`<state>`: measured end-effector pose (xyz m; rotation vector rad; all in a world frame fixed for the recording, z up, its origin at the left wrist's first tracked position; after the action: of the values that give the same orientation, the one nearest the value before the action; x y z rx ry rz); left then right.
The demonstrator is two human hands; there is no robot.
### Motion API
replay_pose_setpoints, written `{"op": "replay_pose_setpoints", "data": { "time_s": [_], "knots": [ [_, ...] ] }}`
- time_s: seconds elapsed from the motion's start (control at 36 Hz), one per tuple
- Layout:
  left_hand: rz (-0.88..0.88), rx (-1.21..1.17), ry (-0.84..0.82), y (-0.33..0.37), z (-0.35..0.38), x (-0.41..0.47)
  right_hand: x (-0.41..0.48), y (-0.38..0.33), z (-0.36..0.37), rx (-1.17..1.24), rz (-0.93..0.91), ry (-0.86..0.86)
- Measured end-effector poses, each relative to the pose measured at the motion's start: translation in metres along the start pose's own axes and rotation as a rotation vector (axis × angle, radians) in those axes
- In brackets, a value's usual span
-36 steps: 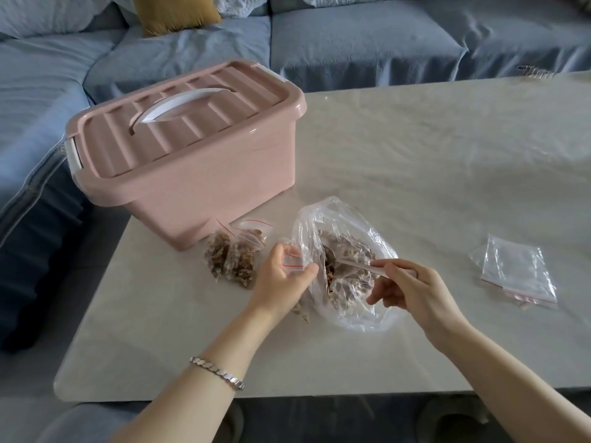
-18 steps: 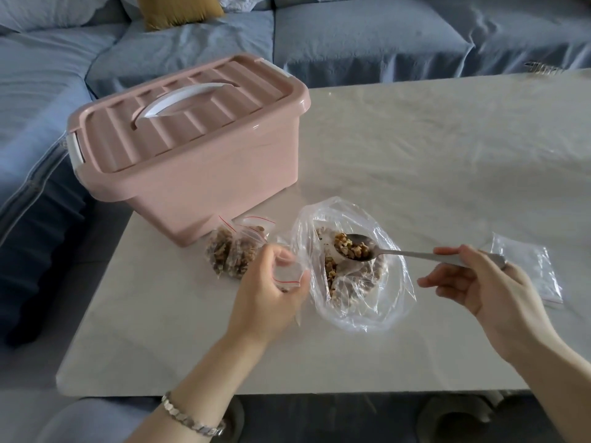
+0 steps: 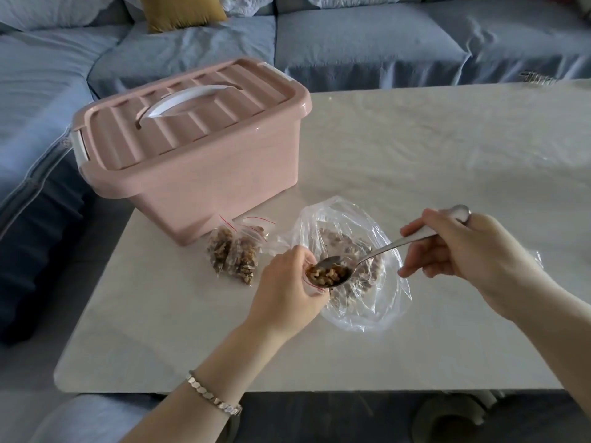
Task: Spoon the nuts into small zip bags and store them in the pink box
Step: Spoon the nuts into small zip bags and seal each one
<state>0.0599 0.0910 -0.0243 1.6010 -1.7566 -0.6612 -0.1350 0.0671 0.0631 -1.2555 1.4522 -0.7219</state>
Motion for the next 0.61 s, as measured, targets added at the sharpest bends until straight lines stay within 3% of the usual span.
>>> {"op": "replay_pose_setpoints", "data": {
  "time_s": [0.19, 0.28, 0.42, 0.5, 0.61],
  "knots": [
    [0.036, -0.003, 0.047, 0.000, 0.004, -0.003, -0.018, -0.045, 0.027, -0.567, -0.370, 0.020],
    [0.014, -0.038, 0.061, -0.003, 0.003, -0.006, -0.034, -0.054, 0.033, -0.671, -0.488, 0.029],
    [-0.074, -0.075, 0.049, -0.007, -0.004, -0.011, -0.037, -0.040, 0.008, -0.489, -0.530, 0.158],
    [-0.145, -0.098, 0.068, -0.010, -0.008, -0.013, -0.032, -0.011, -0.014, -0.231, -0.475, 0.285],
    [-0.216, -0.121, 0.053, -0.012, -0.004, -0.016, -0.026, 0.034, -0.014, -0.106, -0.338, 0.340]
  ]
}}
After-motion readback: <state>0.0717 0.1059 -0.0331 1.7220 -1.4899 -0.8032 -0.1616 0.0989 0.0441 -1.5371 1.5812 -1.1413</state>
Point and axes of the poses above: each hand's wrist, its own x-axis towards the middle knuckle, its own z-axis out of the palm, y = z × x, the point moved 5 cm from there along x, towards the middle knuckle, and after that the axes turned 7 degrees about -x, right-handed, at the moved point
